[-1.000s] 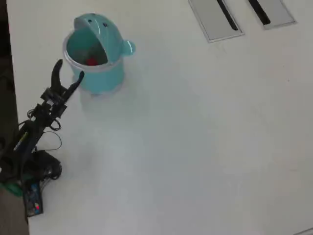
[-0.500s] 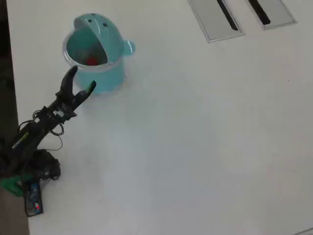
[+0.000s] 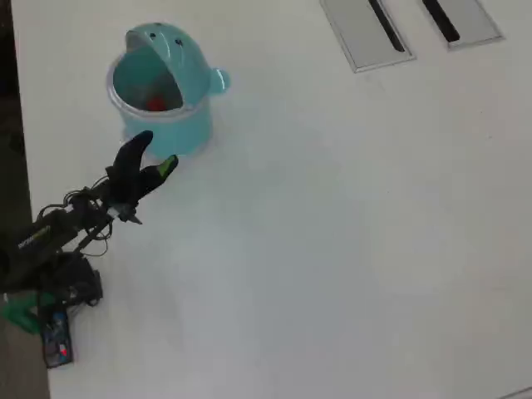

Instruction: Grasp RGB lego blocks and put them in the bin one by one.

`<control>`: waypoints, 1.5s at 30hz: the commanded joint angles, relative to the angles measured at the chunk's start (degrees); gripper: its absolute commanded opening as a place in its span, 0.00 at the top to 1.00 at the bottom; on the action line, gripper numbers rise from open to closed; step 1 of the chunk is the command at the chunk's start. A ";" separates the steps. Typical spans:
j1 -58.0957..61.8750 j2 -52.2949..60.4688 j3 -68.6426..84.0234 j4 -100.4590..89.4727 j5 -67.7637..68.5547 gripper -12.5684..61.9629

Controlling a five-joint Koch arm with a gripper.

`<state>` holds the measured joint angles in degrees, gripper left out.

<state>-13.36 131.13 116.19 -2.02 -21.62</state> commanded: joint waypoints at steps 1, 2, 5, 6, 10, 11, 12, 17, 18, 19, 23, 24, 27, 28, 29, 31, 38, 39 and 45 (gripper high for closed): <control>1.93 4.31 -1.49 -4.39 2.90 0.38; 2.81 4.39 -1.14 -4.48 3.69 0.38; 5.36 4.31 0.79 -6.77 5.89 0.38; 5.89 4.31 1.58 -7.47 6.06 0.38; 7.12 4.39 5.36 -11.69 6.24 0.38; 7.56 4.31 6.33 -12.66 6.59 0.38; 8.00 4.39 7.12 -13.45 7.21 0.38; 9.40 4.39 12.74 -19.51 8.53 0.38; 9.58 4.39 14.24 -21.36 8.53 0.38; 9.76 4.39 15.73 -22.94 8.53 0.38; 10.55 4.39 20.04 -26.02 8.53 0.39; 10.63 4.39 20.92 -26.72 8.53 0.39; 10.90 4.39 24.52 -30.32 8.53 0.39; 10.90 4.39 25.66 -31.29 8.53 0.39; 10.90 4.39 26.81 -32.34 8.53 0.39; 10.90 4.39 29.27 -34.19 8.53 0.39; 10.99 4.39 37.71 -40.87 8.53 0.39; 10.99 4.39 38.85 -41.84 8.53 0.39; 11.07 4.39 44.65 -46.41 8.44 0.39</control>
<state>-2.20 131.13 162.33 -41.92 -13.10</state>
